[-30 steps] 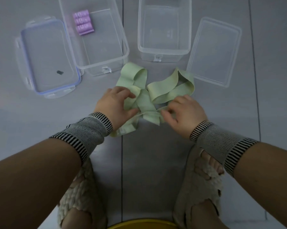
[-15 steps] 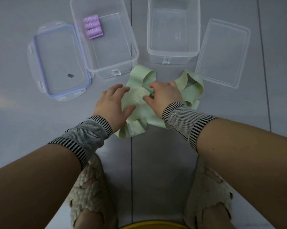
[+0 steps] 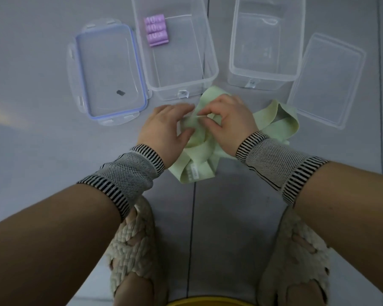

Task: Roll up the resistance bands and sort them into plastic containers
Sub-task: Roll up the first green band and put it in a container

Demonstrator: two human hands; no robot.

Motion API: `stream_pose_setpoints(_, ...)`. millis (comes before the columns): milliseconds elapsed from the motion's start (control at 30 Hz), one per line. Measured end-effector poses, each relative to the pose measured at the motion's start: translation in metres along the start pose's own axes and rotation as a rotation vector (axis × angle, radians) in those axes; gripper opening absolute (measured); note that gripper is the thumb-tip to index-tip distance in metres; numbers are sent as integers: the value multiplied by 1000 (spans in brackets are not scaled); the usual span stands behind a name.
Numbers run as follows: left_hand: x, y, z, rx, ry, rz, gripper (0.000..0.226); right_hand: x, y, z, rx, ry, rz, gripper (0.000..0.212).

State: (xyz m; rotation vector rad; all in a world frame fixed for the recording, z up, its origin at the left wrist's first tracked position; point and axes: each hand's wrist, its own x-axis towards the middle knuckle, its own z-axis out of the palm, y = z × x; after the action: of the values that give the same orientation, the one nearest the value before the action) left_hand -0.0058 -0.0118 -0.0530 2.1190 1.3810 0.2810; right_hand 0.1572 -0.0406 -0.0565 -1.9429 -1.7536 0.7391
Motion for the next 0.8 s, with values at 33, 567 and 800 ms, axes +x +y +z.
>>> stream_pose_setpoints(33, 0, 1, -3, -37, 9, -64, 29, 3, -6, -2, 14, 17, -15, 18)
stream_pose_setpoints(567, -21, -27, 4, 184, 19, -145, 57, -30, 33, -9, -140, -47, 213, 28)
stream_pose_setpoints(800, -16, -13, 11, 138, -46, -97, 41, -42, 36, -4, -127, -247, 207, 41)
